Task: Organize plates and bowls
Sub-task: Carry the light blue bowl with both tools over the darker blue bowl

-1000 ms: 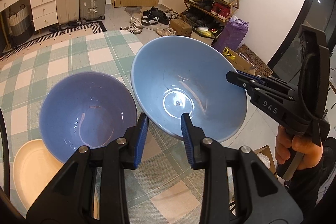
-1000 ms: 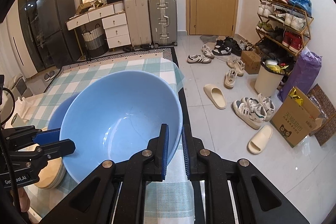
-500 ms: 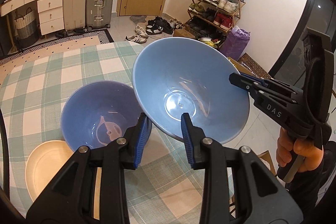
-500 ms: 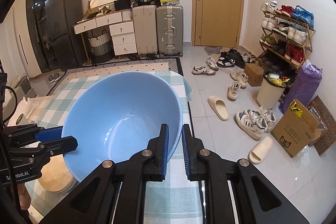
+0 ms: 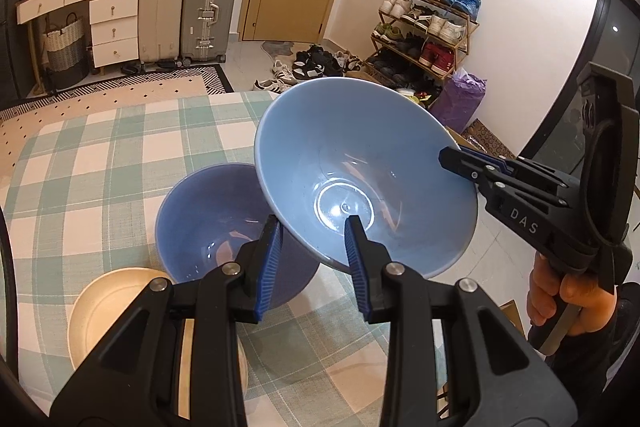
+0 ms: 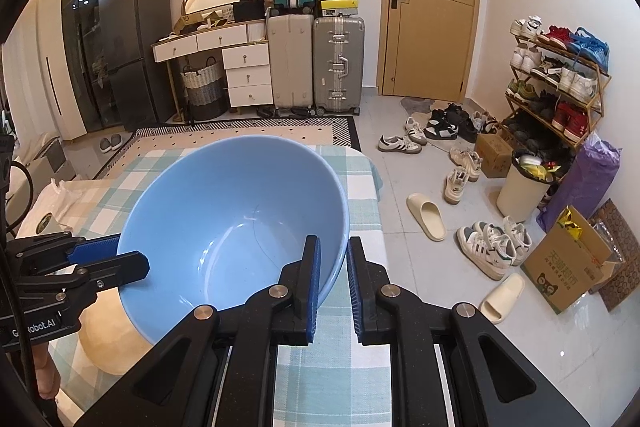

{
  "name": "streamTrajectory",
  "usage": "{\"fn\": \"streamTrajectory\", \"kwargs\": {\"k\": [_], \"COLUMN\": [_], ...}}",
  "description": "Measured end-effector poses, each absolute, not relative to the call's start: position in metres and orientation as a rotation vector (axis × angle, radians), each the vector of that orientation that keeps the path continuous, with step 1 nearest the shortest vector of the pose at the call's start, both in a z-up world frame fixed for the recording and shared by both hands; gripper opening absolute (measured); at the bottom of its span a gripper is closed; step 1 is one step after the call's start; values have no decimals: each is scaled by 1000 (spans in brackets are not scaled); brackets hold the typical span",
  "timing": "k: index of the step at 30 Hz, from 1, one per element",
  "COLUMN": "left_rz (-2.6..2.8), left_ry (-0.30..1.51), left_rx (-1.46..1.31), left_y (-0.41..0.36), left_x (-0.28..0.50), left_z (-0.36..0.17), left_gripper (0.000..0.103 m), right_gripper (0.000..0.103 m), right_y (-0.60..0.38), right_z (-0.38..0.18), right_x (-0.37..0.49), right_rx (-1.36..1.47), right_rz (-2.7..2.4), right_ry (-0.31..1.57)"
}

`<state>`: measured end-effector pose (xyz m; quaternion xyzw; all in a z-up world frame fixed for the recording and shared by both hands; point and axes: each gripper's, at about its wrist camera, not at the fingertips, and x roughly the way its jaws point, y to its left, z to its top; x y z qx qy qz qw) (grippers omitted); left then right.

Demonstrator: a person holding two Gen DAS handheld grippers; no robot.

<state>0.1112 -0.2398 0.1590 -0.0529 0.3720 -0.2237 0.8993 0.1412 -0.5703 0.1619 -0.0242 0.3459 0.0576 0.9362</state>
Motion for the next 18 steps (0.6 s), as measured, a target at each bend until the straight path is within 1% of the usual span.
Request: {"fn": "streamTrajectory", "kwargs": {"k": [18], "left_rz": [-387], "left_ry": [762], "left_rx": [-141], "left_y": [-191], "left_x": [108], "left_z": [159], "left_gripper": [29], "right_gripper": [14], "right_y": [-521], "right_z": [152], "right_x": [166], "right_rx": [-69], "right_rz": [177], "right_ry": [711]}}
